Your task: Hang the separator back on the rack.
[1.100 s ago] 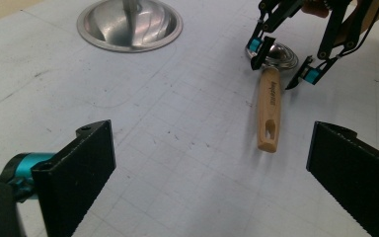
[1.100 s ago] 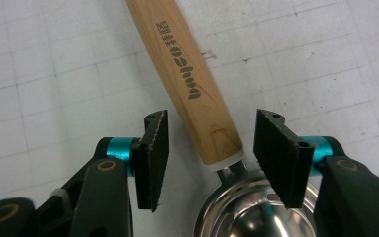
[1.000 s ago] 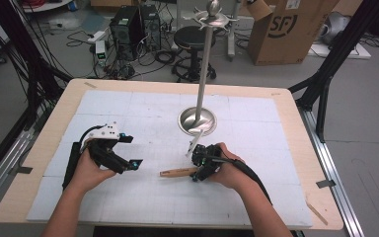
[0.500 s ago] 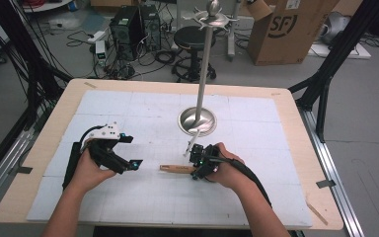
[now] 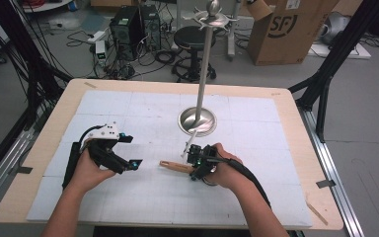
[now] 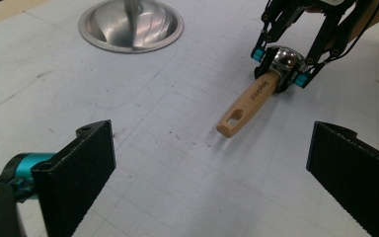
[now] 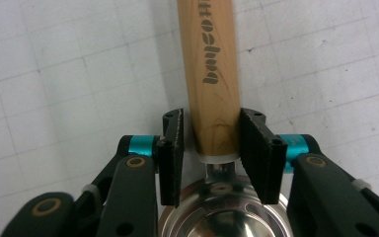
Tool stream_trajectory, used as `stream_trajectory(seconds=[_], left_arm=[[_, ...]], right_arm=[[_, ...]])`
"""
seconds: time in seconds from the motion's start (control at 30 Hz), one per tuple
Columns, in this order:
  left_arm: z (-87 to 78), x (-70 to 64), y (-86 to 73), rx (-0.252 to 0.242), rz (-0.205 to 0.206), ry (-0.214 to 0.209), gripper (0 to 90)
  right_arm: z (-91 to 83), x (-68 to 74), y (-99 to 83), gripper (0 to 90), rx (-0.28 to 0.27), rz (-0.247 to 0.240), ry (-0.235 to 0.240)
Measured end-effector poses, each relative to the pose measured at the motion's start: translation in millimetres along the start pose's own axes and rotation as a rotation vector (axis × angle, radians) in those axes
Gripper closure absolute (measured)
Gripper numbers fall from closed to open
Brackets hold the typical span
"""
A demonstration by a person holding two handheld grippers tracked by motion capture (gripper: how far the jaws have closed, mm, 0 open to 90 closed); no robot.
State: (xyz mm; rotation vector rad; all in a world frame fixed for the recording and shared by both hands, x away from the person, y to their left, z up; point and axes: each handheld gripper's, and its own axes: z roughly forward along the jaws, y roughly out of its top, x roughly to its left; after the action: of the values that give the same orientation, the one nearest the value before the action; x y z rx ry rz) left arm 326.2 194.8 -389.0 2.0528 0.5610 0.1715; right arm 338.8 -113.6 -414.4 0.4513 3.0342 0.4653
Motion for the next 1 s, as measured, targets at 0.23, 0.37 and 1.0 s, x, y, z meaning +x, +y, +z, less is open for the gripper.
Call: stream_trajectory(seconds=[0.23, 0.37, 1.0], left_arm=[[1.0, -0.3, 0.0, 0.003, 0.002, 0.000, 5.3], [0.4, -0.4, 0.1, 0.004, 0.004, 0.001, 5.3], [-0.4, 0.5, -0.2, 0.000, -0.001, 0.003, 5.3]], right_arm=[[-0.1, 0.9, -0.3, 68.7, 0.001, 0.010, -0.015], [-0.1, 1.4, 0.3, 69.2, 0.005, 0.024, -0.016], [-8.9, -2.0, -3.9, 69.4, -0.038, 0.063, 0.013]])
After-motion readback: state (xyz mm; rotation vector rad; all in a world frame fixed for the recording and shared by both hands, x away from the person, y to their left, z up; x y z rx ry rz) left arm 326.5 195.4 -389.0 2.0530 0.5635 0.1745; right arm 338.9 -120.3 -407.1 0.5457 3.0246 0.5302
